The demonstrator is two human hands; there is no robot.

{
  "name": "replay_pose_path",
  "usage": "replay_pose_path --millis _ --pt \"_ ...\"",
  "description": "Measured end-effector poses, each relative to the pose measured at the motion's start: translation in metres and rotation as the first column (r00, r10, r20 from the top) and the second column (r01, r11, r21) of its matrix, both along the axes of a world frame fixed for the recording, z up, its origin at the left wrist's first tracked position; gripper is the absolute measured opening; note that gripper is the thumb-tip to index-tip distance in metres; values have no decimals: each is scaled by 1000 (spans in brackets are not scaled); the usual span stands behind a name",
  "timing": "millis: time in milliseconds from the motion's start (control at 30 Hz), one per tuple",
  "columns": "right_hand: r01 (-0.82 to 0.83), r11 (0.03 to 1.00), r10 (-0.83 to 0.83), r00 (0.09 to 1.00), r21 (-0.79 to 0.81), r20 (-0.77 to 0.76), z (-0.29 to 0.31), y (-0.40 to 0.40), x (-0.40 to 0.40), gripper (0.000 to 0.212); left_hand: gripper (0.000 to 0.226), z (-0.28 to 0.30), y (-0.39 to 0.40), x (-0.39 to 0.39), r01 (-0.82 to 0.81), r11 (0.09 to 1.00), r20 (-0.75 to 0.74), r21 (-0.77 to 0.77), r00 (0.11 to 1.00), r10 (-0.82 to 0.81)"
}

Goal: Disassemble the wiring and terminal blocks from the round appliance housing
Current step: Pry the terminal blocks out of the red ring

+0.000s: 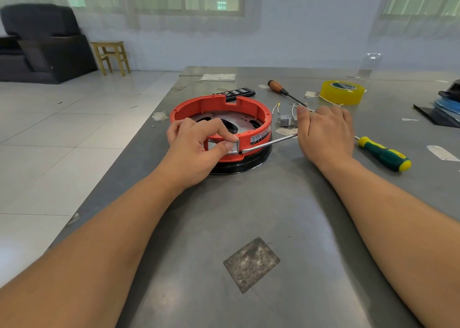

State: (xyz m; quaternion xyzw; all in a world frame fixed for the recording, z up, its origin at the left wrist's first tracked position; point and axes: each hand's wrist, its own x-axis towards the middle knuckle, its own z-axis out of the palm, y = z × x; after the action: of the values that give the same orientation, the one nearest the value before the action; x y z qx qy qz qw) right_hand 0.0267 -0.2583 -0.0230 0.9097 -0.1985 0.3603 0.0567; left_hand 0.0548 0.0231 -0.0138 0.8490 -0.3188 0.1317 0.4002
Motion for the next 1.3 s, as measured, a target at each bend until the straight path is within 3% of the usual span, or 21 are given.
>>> replay_pose_path --millis 367,667,1067,1300 --pt "-50 998 47 996 36 77 0 -5 23 72 27 5 1 2 11 1000 -105 29 994 -8" --pt "-132 986 142 985 -103 97 3 6 28 67 28 5 2 1 30 999 -99 23 995 -28" --pt "55 972 -100 977 -230 -187 14 8 -32 105 28 3 3 -1 28 1000 -62 -12 998 -29" --pt "126 966 -164 973 -226 -160 26 18 -59 89 27 3 4 0 34 999 -40 2 999 -34"
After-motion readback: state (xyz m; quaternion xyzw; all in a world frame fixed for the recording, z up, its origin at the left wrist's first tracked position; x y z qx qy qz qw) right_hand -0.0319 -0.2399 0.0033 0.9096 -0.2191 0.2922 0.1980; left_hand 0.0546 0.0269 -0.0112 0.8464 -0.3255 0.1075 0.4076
